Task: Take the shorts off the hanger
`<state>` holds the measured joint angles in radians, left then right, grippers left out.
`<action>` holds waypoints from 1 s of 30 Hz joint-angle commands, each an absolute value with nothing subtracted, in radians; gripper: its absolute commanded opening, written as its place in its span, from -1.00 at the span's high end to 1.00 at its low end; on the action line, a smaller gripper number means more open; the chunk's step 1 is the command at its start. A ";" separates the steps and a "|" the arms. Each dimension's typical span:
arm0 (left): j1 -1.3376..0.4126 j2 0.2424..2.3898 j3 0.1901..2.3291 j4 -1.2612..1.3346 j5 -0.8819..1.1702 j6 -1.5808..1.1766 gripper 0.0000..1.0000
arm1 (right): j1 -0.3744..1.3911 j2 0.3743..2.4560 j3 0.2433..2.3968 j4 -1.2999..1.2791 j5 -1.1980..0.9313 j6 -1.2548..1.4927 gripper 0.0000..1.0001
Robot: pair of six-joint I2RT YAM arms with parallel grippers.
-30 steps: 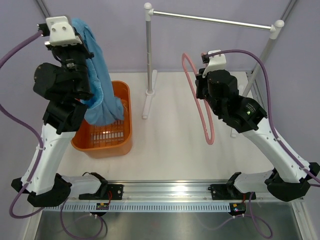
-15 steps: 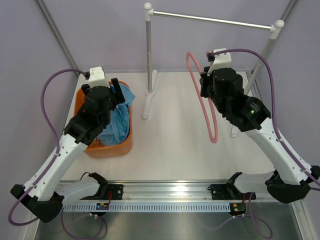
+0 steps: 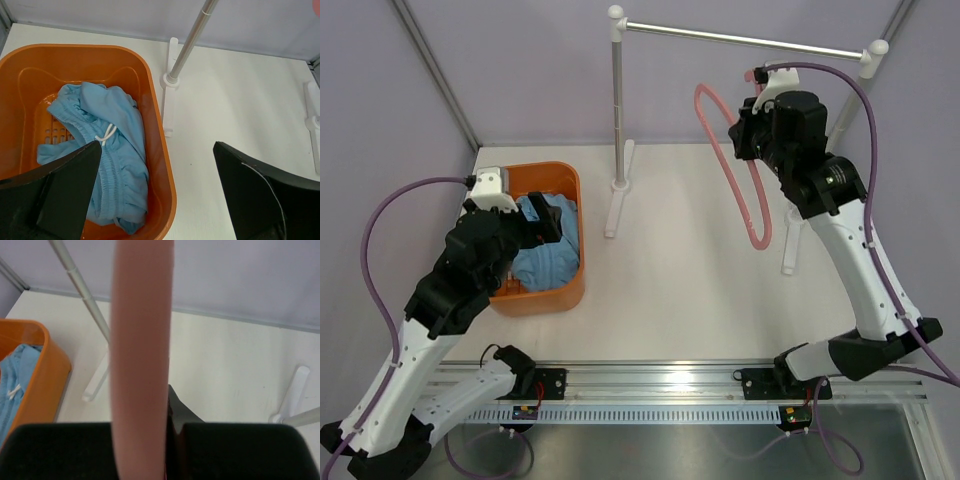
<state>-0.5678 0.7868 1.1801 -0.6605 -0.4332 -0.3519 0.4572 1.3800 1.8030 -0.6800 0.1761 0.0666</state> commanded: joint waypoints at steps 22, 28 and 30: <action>-0.565 0.687 1.103 -0.657 -0.359 -0.298 -0.98 | 0.308 1.871 2.513 -0.733 0.167 0.034 1.00; -0.565 0.672 1.089 -0.653 -0.365 -0.298 -0.98 | 0.293 1.913 2.537 -0.699 0.181 0.044 1.00; -0.565 0.672 1.086 -0.655 -0.365 -0.296 -0.98 | 0.282 1.927 2.553 -0.706 0.179 0.048 1.00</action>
<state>-0.5682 0.6823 1.0904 -0.6647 -0.3588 -0.3107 0.3004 1.9041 2.5084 -0.7593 0.1677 0.0414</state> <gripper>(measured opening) 0.987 0.091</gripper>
